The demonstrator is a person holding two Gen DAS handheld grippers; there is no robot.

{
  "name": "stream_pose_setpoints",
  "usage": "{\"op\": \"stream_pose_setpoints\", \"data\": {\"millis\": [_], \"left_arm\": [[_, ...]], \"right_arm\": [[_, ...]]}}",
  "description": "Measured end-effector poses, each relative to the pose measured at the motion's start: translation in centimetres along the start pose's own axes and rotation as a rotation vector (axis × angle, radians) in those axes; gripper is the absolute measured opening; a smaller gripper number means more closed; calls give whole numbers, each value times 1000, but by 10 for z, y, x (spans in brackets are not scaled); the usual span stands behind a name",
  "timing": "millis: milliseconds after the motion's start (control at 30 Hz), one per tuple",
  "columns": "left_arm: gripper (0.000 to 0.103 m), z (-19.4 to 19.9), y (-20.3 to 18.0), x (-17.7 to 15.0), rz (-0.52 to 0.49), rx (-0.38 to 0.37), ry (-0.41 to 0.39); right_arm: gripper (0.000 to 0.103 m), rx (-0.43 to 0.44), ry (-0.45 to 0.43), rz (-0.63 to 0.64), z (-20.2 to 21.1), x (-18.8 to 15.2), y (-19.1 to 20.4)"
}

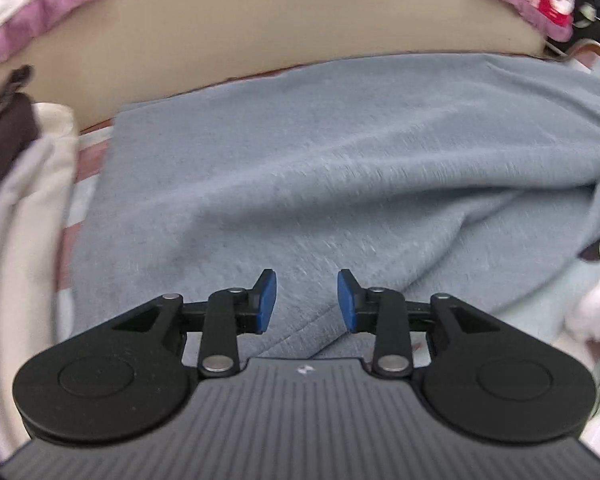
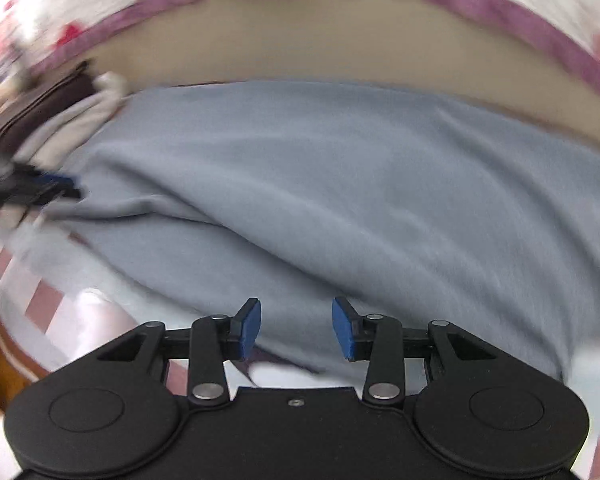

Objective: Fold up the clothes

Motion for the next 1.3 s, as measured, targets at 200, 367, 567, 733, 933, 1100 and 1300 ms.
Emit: {"op": "stream_pose_setpoints", "data": {"millis": [200, 367, 567, 733, 933, 1100, 1300], "left_arm": [[47, -16, -1, -9, -79, -7, -11], [62, -19, -6, -12, -54, -58, -49], [81, -27, -30, -14, -158, -83, -55], [15, -23, -30, -8, -118, -99, -77], [3, 33, -11, 11, -64, 1, -181], [3, 57, -10, 0, -66, -1, -152], [4, 25, -19, -23, -124, 50, -50]], "right_arm": [[49, -181, 53, 369, -52, 17, 12], [25, -168, 16, 268, -62, 34, -20], [5, -9, -9, -162, -63, 46, -76], [5, 95, -10, -390, -70, 41, -97], [63, 51, 39, -227, -37, 27, -79], [63, -198, 106, 150, 4, -25, -63], [69, -424, 81, 274, -2, -52, -78]]}}
Point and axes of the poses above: each gripper's, at about its wrist camera, not at the fingertips, and z roughly against the way its jaws point, y to its left, x to its top, the point moved 8 cm from there along -z, roughly the way its jaws point, and after that the axes turned 1 degree about x, right-handed, at the moved point
